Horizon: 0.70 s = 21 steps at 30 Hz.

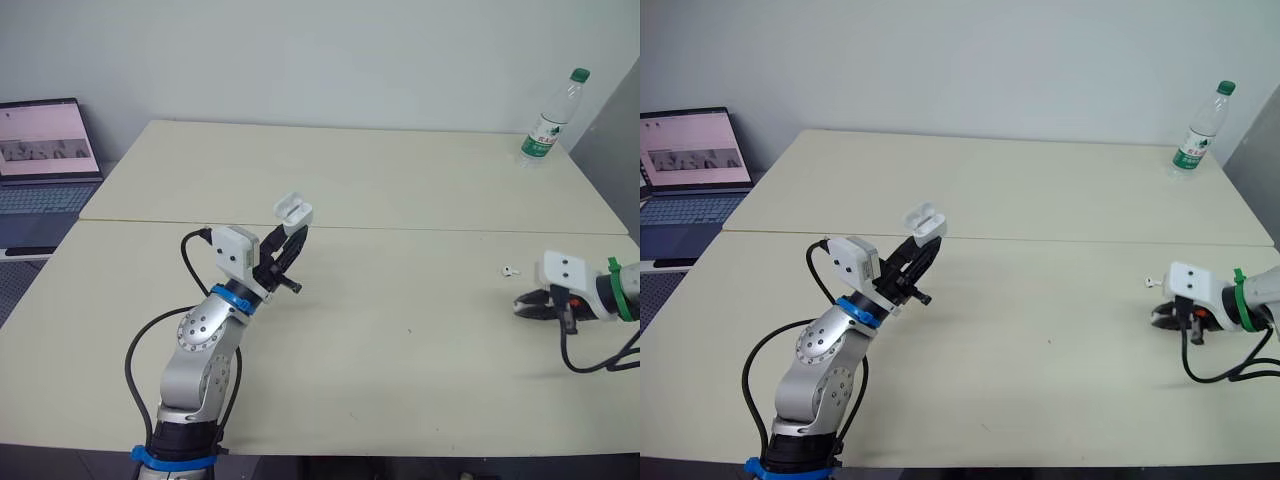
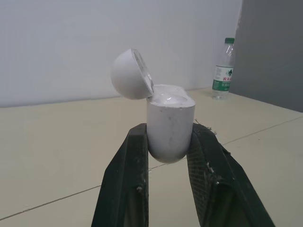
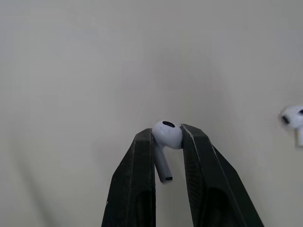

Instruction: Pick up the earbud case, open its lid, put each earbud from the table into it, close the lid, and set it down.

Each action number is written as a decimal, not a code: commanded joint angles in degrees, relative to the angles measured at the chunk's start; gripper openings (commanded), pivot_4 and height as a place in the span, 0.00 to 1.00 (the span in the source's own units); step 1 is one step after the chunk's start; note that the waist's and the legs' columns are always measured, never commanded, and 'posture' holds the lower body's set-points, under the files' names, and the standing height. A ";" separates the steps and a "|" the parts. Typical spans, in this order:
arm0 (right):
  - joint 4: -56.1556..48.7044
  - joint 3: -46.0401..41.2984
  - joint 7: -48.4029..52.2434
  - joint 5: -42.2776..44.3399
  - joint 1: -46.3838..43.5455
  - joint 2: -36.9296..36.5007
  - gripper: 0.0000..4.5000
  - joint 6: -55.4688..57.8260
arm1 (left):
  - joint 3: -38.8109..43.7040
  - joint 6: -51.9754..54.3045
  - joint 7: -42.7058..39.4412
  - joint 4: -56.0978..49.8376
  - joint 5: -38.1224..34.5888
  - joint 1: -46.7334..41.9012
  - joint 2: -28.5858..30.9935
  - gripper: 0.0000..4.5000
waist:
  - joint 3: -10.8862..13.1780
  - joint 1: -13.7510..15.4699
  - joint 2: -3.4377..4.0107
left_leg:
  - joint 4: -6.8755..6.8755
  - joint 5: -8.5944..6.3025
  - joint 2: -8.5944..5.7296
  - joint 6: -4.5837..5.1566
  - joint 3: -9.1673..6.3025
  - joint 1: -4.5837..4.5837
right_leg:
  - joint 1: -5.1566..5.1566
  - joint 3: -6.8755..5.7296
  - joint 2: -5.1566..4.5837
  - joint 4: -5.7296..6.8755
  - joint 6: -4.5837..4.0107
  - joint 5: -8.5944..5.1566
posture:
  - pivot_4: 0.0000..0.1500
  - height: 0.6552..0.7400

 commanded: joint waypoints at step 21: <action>7.77 -1.68 -1.23 -7.11 4.81 -3.25 0.47 -7.11 | -1.09 -1.49 0.72 -2.93 0.43 0.41 -0.87 0.16 | 0.00 1.44 0.03 | 0.09 0.01 -0.05 -0.02 -0.03 0.16 | 0.19 -0.05 -0.11 0.08 0.00 0.00 | 1.00 1.00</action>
